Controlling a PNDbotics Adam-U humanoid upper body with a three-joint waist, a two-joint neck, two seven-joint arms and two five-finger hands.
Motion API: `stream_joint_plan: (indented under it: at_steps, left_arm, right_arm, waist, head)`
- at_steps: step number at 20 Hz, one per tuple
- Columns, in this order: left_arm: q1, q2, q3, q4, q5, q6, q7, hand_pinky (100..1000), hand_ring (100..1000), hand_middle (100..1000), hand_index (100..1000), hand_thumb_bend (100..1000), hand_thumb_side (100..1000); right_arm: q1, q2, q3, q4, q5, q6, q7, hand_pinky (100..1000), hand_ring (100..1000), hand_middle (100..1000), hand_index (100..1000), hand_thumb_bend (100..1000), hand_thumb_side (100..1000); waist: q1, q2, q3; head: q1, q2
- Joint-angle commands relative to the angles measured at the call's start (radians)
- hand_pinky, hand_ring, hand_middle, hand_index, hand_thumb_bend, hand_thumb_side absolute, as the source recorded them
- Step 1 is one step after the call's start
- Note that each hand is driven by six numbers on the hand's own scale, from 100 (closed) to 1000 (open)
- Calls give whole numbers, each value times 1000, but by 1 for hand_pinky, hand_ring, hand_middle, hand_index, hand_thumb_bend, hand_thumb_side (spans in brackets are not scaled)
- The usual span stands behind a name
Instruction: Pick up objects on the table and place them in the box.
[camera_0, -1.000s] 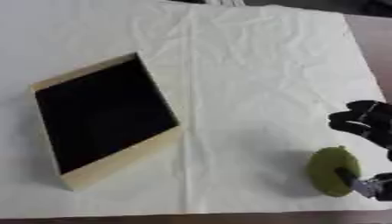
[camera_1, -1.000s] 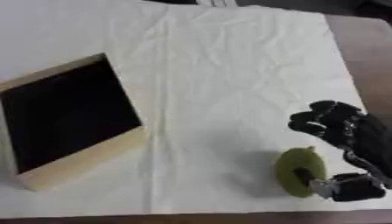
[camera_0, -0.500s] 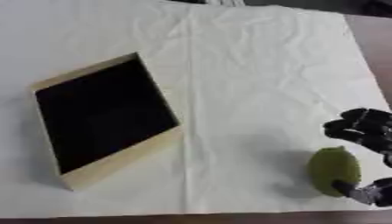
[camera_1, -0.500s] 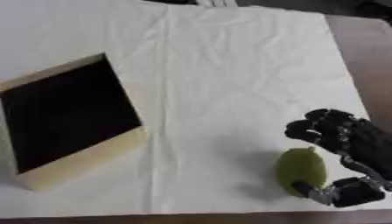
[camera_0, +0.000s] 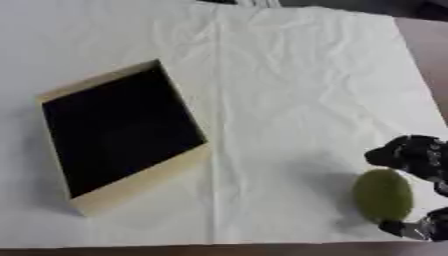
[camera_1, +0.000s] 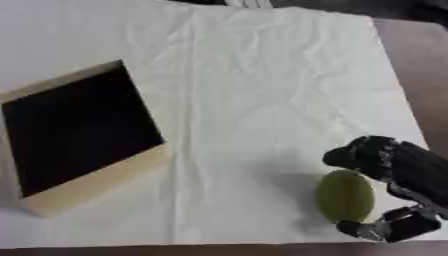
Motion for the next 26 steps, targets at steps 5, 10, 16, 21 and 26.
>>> stream_joint_plan:
  at_steps: [5,10,16,21,26]
  left_arm:
    - [-10,26,3,-15,3,-1,-3,498,524,602,699,245,587]
    - [-11,26,3,-15,3,-1,-3,498,524,602,699,244,586]
    - [-11,25,4,-15,3,-1,-3,497,525,603,699,244,587]
    - [-11,24,4,-15,3,0,-4,497,525,603,699,243,587]
    - [-11,24,5,-15,3,0,-4,497,525,602,698,242,587]
  right_arm:
    - [-6,-34,-9,22,-42,-22,59,674,617,761,954,508,370]
    - [-9,-32,-8,30,-74,-21,89,665,608,754,952,465,309]
    - [-12,-26,-8,45,-105,-13,134,644,586,741,944,446,265]
    - [-16,-24,-8,46,-128,-9,162,631,555,682,891,430,228]
    - [-17,-23,-10,44,-142,-4,169,615,529,623,801,419,168]
  waist:
    - [2,-14,3]
    - [1,-13,5]
    - [1,-12,5]
    - [1,-12,6]
    - [0,-12,6]
  head:
    - [-5,0]
    - [-6,-1]
    - [-6,-3]
    - [-8,-4]
    - [-9,-4]
